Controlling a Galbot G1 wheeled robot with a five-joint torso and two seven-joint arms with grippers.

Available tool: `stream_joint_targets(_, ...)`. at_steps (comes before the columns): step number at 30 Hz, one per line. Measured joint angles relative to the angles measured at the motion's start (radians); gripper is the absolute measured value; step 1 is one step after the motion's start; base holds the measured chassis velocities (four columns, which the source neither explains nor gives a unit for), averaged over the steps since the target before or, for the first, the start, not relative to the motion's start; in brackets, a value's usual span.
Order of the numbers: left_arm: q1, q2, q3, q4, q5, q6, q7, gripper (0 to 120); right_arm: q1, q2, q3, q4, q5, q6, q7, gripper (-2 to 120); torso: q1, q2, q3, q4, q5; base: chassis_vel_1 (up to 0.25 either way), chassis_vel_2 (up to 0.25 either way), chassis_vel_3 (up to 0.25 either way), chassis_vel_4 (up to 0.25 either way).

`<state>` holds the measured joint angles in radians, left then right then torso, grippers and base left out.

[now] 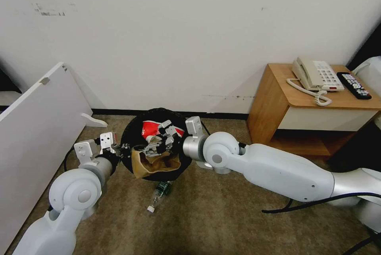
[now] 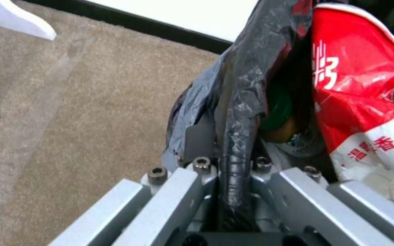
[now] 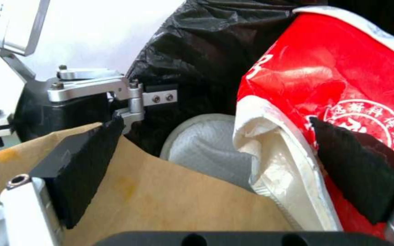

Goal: Pick up the trash bin and place the garbage on the floor into it.

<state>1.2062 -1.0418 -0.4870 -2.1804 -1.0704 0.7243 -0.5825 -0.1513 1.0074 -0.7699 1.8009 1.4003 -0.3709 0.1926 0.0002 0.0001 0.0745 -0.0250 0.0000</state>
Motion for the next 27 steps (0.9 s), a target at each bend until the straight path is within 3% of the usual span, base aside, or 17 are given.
stream_joint_targets(27, -0.014, 0.005, -0.006, 0.018, -0.021, 0.005, -0.023, 1, -0.011, -0.042, 0.008, 0.022, -0.005, -0.004, 0.009, 100, 0.0, 0.0, 0.0, 0.0, 0.0, 0.0, 0.0, 0.0, 0.0)
